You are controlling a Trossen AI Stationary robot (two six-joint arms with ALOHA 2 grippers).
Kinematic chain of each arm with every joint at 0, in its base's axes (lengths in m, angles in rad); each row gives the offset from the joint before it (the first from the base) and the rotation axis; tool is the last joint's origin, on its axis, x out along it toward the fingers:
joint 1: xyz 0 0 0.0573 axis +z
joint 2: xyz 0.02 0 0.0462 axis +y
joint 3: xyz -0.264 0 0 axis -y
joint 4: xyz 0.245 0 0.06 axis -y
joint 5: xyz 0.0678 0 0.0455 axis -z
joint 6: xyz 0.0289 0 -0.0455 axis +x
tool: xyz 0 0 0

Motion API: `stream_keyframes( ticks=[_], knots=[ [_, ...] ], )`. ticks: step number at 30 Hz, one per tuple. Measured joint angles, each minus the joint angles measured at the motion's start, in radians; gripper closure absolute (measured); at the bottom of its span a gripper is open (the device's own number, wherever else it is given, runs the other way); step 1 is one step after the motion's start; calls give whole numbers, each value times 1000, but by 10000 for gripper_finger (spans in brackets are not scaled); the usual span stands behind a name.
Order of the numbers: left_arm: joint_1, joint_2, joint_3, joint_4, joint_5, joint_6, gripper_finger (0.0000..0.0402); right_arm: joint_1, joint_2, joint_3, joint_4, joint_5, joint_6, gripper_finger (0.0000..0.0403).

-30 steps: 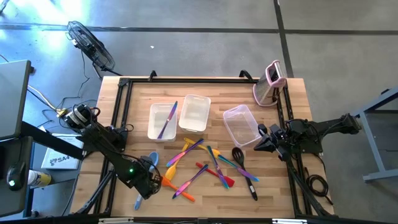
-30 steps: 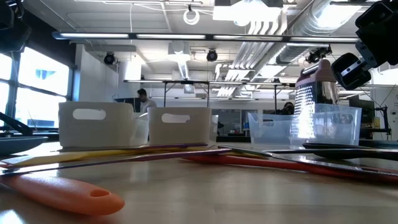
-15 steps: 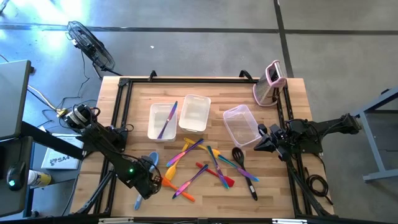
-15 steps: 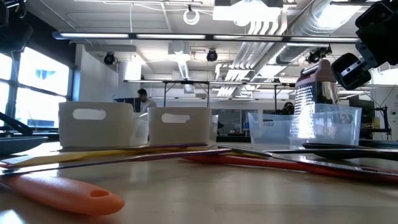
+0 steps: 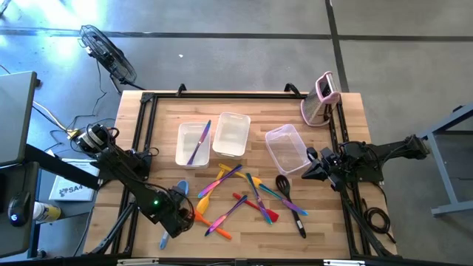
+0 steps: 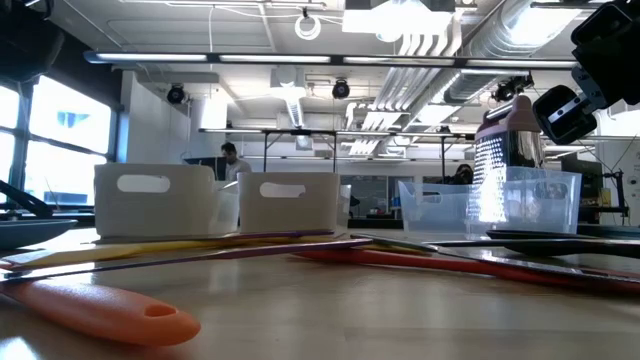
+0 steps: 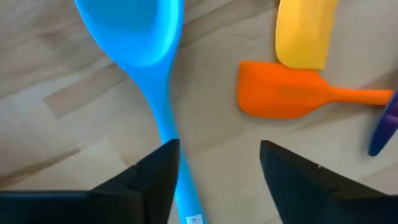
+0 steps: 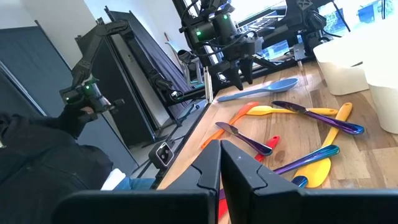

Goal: Pick & Place Kitchen Items
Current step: Put the blue serving spoon into the transparent bin

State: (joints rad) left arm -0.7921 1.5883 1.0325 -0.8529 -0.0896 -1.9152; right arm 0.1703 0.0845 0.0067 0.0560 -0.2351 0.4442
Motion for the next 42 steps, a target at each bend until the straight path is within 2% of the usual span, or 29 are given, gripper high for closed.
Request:
stream_keyframes(
  ticks=[7,13,17,23,38,42],
  knots=[
    [0,0,0,84,108,74,151,0,0,0,0,0,0,397],
    [0,0,0,93,64,160,151,0,0,0,0,0,0,397],
    [0,0,0,42,39,64,151,0,0,0,0,0,0,397],
    [0,0,0,-76,58,-51,151,0,0,0,-1,-2,0,397],
    [0,15,0,-84,45,-105,152,0,0,0,-1,-3,0,397],
    [9,45,0,-88,78,-104,152,0,0,0,-1,-3,0,397]
  ],
)
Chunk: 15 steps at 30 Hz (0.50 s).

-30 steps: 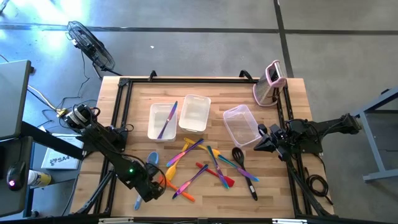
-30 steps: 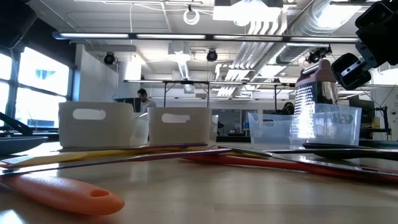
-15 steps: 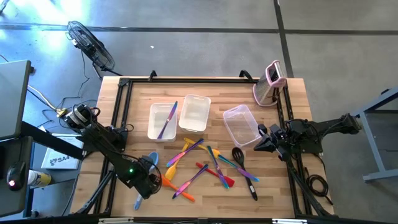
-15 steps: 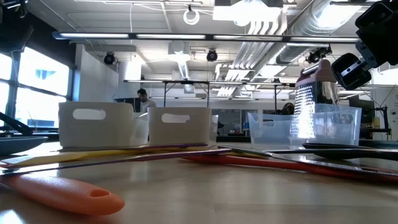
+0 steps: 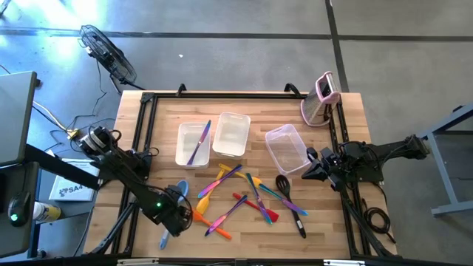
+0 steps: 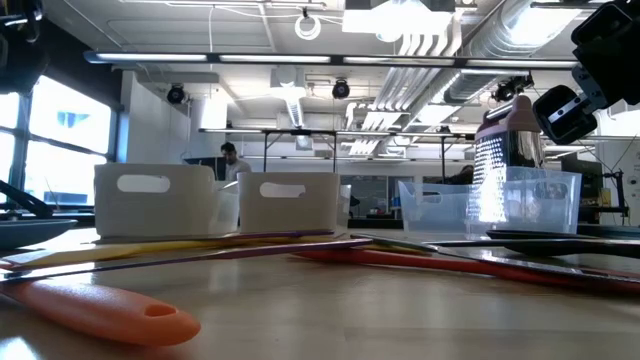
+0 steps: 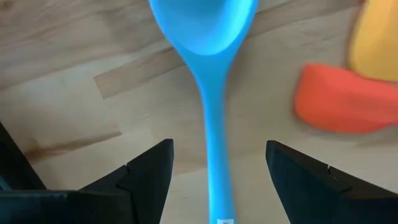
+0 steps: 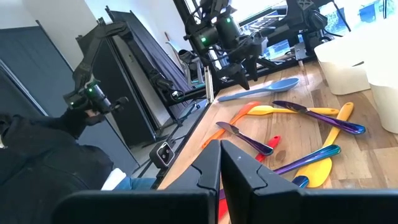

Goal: Pick & Place Kitchen Items
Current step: Put the blue serving spoon into the transparent bin

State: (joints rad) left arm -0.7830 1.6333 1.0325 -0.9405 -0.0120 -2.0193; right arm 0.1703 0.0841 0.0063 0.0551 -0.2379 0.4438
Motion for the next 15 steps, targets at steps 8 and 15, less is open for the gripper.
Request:
stream_keyframes(
  ticks=[8,15],
  knots=[
    [58,22,0,-21,51,51,152,0,0,0,0,0,0,397],
    [116,42,1,-35,85,89,152,0,0,0,0,0,0,397]
  ],
)
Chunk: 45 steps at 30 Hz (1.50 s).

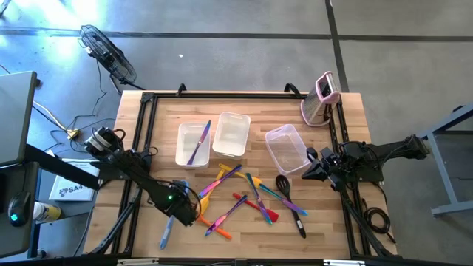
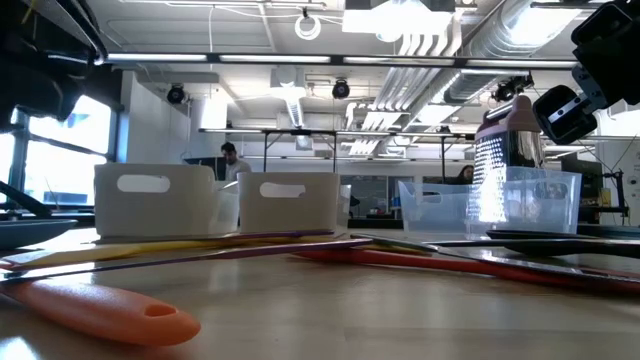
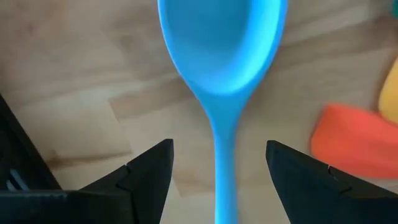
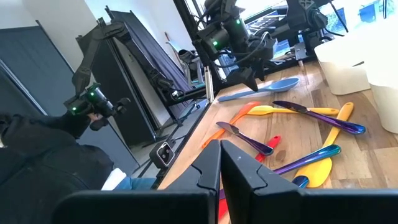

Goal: Pick & Place Kitchen Items
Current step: Put the blue serving spoon into the transparent bin

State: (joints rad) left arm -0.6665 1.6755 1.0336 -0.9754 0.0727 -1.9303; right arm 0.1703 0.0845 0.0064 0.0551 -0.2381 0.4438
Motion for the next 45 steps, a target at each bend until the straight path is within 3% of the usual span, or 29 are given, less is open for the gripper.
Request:
stream_keyframes(
  ticks=[9,18,23,31,45],
  knots=[
    [-1,51,-1,22,56,20,152,0,7,0,-1,0,0,397],
    [-1,74,-1,57,18,101,155,0,35,0,-1,1,0,397],
    [-1,73,-33,85,11,93,209,0,52,0,-1,2,0,397],
    [1,71,-83,171,28,111,366,0,59,0,0,3,0,397],
    [-1,67,-43,86,15,170,366,0,59,0,0,3,1,397]
  ],
)
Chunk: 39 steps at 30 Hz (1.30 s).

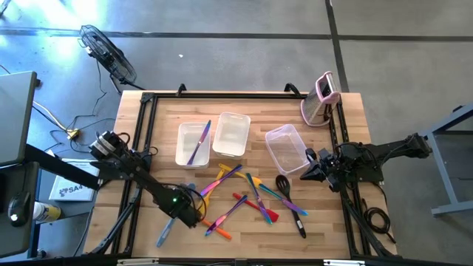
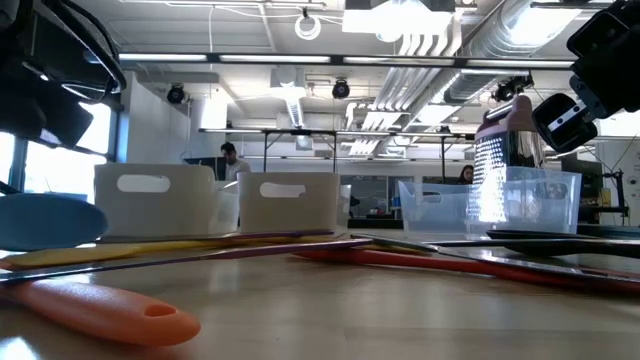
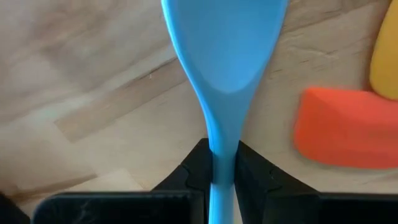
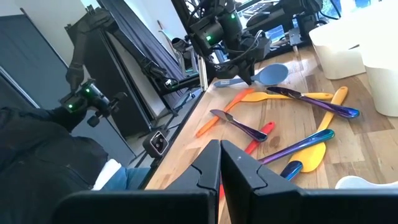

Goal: Pick & Place Kitchen Items
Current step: Put the blue serving spoon into the transparent bin

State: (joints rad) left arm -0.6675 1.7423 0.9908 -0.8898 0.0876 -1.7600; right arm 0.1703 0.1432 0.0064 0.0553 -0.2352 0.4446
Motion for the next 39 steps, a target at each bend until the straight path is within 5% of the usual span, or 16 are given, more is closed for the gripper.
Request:
stream_keyframes(
  ticks=[12,19,29,33,39],
  knots=[
    [-1,-19,291,-393,-121,41,366,0,0,0,0,0,0,397],
    [-1,-20,493,-429,-483,245,366,0,0,0,1,0,0,397],
    [69,-21,602,-208,-968,763,366,0,0,0,237,66,-13,397],
    [146,-14,602,-7,-978,1049,366,0,0,0,372,63,-76,397],
    [257,11,602,290,-840,1381,366,0,0,0,606,-107,-156,397]
  ],
)
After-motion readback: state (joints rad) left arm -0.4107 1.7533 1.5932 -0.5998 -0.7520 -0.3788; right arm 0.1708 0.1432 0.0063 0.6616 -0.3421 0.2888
